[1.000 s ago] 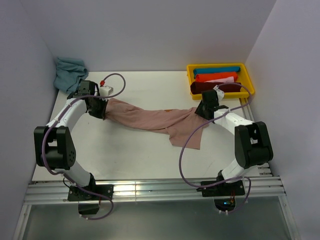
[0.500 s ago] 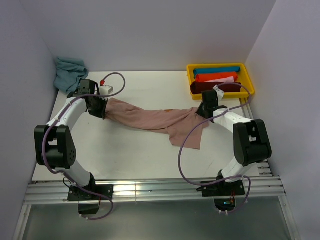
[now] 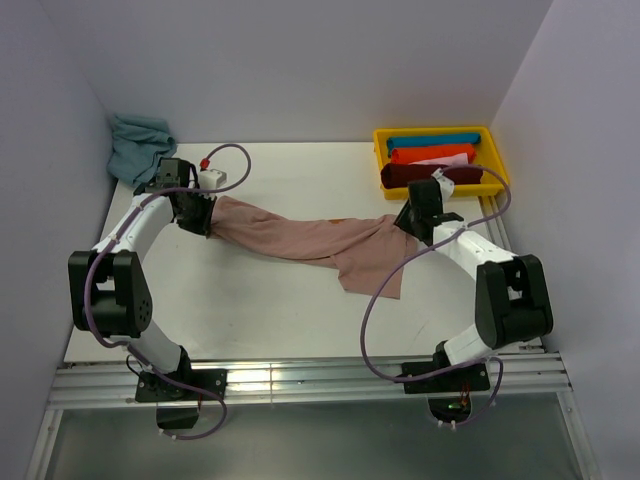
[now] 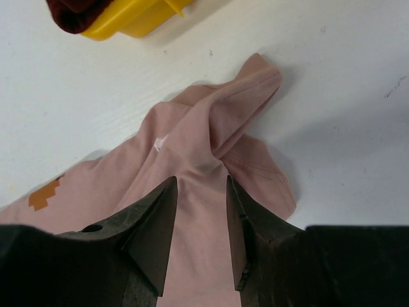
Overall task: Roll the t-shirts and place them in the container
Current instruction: Flatten the tshirt
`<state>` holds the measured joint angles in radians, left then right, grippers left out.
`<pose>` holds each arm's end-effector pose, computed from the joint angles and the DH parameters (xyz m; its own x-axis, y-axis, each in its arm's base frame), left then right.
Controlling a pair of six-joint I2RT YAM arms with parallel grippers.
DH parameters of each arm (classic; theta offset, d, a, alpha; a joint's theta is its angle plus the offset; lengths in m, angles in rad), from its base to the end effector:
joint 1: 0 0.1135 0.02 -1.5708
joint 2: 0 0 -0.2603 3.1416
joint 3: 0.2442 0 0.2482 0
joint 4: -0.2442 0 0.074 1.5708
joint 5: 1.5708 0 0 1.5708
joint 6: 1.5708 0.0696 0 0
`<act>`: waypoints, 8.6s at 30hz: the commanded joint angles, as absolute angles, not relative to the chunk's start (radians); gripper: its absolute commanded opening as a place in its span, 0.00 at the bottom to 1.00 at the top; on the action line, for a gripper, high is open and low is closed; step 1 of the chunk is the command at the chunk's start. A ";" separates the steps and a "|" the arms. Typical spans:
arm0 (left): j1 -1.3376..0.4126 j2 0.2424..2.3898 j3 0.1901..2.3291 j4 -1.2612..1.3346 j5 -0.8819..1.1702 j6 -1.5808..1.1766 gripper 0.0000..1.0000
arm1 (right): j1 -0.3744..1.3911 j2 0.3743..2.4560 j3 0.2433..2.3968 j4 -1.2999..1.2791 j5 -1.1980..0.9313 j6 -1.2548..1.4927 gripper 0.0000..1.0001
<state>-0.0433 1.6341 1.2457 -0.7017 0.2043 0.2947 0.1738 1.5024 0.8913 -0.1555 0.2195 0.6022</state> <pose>0.3469 -0.0292 0.2116 -0.8081 0.3197 -0.4947 0.3876 0.9211 -0.0378 0.3337 0.0432 0.1857 -0.5711 0.4611 -0.6791 0.3752 0.8825 0.2835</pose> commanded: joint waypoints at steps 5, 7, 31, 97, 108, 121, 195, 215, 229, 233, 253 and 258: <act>-0.040 1.632 1.287 -0.706 0.229 0.314 0.09 | 0.167 1.575 0.903 -0.190 0.229 0.630 0.44; -0.040 1.629 1.284 -0.706 0.227 0.314 0.09 | 0.167 1.595 0.910 -0.187 0.227 0.632 0.47; -0.040 1.641 1.299 -0.712 0.235 0.313 0.09 | 0.166 1.680 0.986 -0.158 0.242 0.655 0.48; -0.038 0.959 1.559 -0.853 0.157 0.158 0.00 | 0.164 0.723 1.543 -0.758 0.180 0.603 0.00; -0.040 0.939 1.718 -0.824 0.104 0.092 0.00 | 0.164 0.779 1.707 -0.589 0.011 0.614 0.00; -0.014 1.372 1.627 -0.672 0.162 0.141 0.00 | 0.167 1.300 1.695 -0.436 -0.175 0.623 0.00; 0.253 1.263 0.877 -0.781 0.219 0.540 0.48 | 0.373 0.816 0.445 -0.316 0.123 0.874 0.46; 0.256 1.336 0.896 -0.821 0.262 0.525 0.48 | 0.469 1.058 0.414 -0.161 0.132 0.882 0.43; 0.256 1.321 0.891 -0.831 0.249 0.537 0.48 | 0.534 1.206 0.509 -0.192 0.209 0.893 0.17; 0.256 1.305 0.894 -0.841 0.235 0.538 0.48 | 0.569 1.105 0.511 -0.293 0.238 0.910 0.06; 0.256 1.301 0.887 -0.854 0.241 0.523 0.38 | 0.724 0.706 0.466 -0.508 0.207 1.046 0.01; 0.256 1.322 0.911 -0.874 0.264 0.517 0.38 | 0.781 0.710 0.485 -0.561 0.218 1.077 0.00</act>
